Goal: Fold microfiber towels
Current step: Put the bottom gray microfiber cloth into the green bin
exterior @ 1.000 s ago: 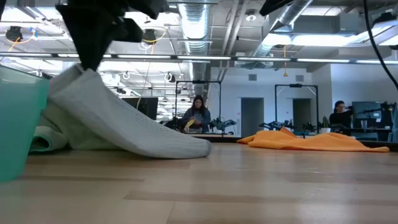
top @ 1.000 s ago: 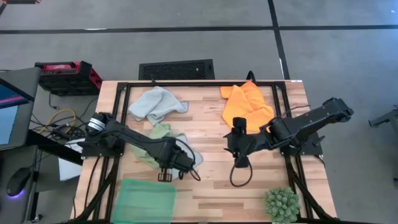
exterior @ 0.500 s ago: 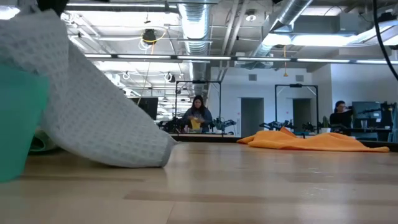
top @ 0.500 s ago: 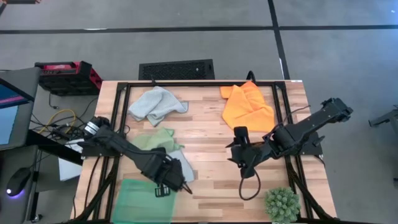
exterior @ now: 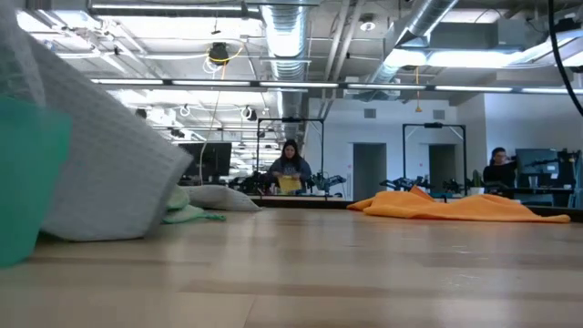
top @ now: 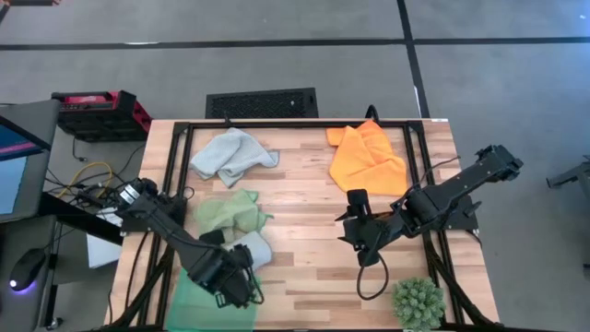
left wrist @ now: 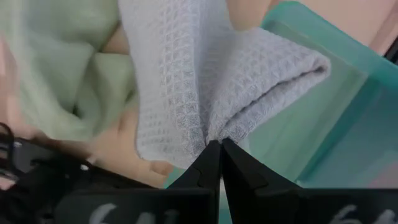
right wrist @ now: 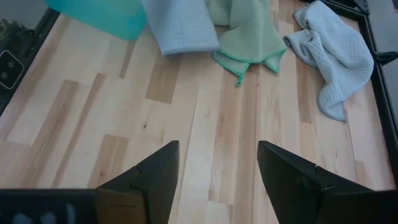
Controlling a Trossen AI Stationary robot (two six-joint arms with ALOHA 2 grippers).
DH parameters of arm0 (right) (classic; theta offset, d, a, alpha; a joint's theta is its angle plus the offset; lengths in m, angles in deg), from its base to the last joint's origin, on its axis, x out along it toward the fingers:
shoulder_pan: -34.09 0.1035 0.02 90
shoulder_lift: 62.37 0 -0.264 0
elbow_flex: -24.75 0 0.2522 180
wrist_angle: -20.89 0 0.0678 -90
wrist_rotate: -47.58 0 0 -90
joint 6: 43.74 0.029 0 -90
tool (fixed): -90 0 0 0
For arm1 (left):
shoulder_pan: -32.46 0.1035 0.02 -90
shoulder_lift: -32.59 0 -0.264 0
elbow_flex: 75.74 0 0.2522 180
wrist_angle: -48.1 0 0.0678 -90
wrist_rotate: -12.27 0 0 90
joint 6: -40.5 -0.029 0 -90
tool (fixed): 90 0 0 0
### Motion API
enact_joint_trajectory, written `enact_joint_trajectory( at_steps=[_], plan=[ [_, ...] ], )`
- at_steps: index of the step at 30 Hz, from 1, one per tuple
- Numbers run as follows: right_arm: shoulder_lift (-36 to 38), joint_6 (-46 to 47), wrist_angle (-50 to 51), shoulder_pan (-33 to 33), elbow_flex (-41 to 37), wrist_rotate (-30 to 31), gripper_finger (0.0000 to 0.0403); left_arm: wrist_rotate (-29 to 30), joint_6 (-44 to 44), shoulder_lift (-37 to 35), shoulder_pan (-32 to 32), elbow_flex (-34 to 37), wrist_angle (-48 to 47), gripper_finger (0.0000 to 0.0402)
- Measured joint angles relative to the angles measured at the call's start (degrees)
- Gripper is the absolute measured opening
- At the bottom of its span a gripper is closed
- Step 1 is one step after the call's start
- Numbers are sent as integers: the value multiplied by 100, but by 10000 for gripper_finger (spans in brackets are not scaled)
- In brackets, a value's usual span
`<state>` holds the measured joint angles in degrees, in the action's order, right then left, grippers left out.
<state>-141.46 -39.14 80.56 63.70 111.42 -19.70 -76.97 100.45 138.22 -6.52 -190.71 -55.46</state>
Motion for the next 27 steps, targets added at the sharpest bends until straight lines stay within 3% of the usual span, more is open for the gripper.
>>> enact_joint_trajectory(
  at_steps=[20,27],
  plan=[
    [0,12,-7,-11,0,11,240,-155,971,0,-862,-136,2,0],
    [0,44,-9,-11,2,13,240,-301,996,42,-1121,-49,634,0]
  ],
)
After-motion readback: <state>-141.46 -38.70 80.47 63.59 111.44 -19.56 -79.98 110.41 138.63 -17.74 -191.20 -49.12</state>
